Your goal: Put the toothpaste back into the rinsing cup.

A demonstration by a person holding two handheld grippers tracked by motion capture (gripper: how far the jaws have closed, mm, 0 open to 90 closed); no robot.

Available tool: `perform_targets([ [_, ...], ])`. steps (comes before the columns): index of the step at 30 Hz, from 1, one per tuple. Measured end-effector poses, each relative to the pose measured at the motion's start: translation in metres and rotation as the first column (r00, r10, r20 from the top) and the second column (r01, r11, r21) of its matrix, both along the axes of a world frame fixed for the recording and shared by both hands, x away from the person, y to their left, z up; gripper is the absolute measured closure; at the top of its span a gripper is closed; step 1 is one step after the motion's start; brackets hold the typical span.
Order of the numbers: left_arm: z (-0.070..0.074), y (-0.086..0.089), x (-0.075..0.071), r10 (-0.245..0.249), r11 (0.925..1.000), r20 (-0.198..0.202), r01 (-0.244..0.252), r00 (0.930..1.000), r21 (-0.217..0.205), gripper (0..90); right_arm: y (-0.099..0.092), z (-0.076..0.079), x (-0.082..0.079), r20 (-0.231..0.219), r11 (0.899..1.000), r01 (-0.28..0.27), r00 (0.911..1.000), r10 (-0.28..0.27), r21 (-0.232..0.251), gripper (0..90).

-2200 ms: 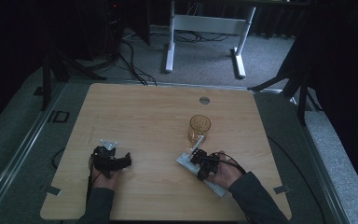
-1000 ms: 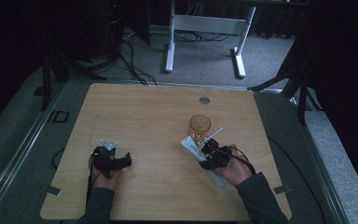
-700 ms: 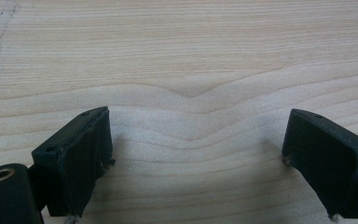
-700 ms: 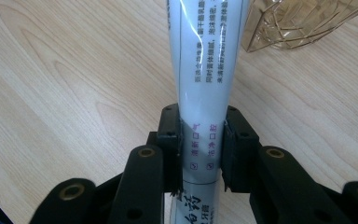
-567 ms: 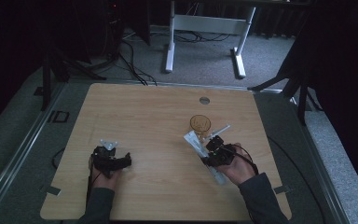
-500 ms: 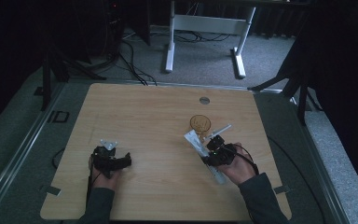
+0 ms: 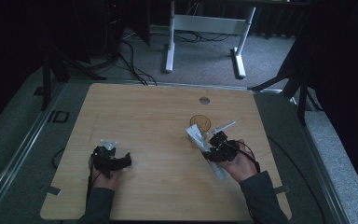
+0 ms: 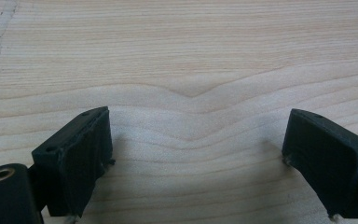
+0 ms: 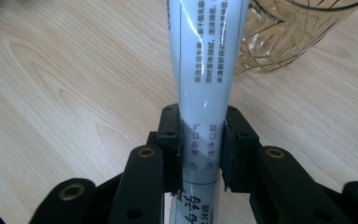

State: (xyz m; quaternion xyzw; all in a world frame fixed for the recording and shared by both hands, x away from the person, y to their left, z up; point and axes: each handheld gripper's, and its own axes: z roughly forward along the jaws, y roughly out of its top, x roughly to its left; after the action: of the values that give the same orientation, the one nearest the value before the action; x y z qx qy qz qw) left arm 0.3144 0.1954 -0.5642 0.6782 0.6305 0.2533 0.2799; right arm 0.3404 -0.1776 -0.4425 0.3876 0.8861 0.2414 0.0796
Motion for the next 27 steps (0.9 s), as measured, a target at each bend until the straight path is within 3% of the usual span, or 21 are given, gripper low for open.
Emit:
perform_targets([
  [27, 0.000, 0.000, 0.000, -0.002, 1.0000, -0.002, 0.002, 1.0000, 0.003, 8.5, -0.006, 0.014, 0.010, 0.065, 0.997, 0.046, 0.9967, -0.050, 0.064, 72.4],
])
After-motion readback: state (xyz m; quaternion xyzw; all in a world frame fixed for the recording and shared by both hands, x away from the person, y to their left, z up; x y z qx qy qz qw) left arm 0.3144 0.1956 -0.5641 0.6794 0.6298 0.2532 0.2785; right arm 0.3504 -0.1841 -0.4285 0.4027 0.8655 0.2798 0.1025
